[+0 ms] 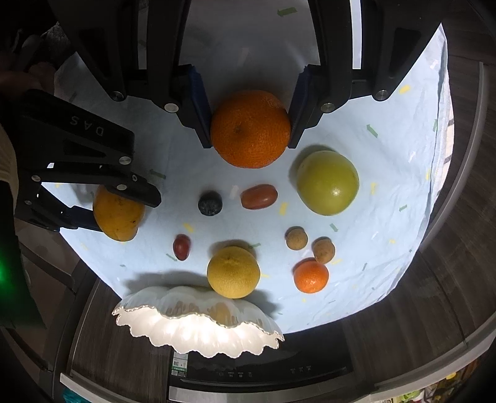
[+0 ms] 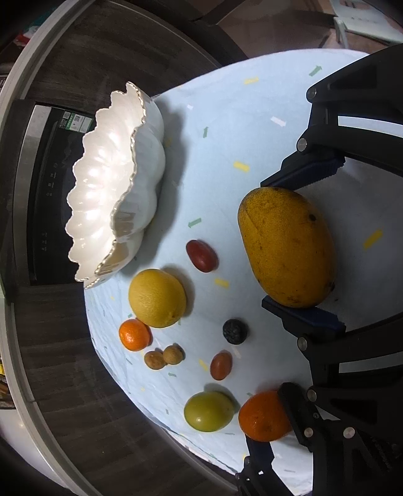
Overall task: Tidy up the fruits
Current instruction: 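Grasp the tangerine with the left tool while the right tool grasps the mango, then carry the tangerine and mango over the white bowl and release both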
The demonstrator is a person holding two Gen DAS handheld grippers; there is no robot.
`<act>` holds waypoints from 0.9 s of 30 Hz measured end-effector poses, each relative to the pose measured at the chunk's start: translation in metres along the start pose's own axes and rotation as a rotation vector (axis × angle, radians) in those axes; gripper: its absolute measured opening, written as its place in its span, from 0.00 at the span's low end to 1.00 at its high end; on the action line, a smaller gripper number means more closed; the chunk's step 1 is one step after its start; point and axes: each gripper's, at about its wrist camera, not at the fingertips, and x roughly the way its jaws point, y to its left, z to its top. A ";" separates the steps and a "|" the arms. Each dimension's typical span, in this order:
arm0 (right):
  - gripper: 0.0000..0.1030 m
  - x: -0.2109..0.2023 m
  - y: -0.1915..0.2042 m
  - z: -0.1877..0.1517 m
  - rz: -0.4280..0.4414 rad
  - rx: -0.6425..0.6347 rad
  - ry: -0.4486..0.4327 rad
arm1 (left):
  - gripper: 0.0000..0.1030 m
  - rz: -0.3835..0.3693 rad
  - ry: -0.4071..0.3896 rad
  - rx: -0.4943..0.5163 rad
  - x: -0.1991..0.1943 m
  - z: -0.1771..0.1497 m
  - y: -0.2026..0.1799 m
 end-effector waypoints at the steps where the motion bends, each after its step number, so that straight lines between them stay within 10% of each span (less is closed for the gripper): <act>1: 0.65 -0.002 0.000 0.001 -0.001 0.001 -0.004 | 0.44 0.001 -0.006 0.001 -0.001 0.001 0.000; 27: 0.65 -0.055 -0.013 0.047 -0.030 0.048 -0.112 | 0.44 0.001 -0.120 0.017 -0.045 0.046 0.003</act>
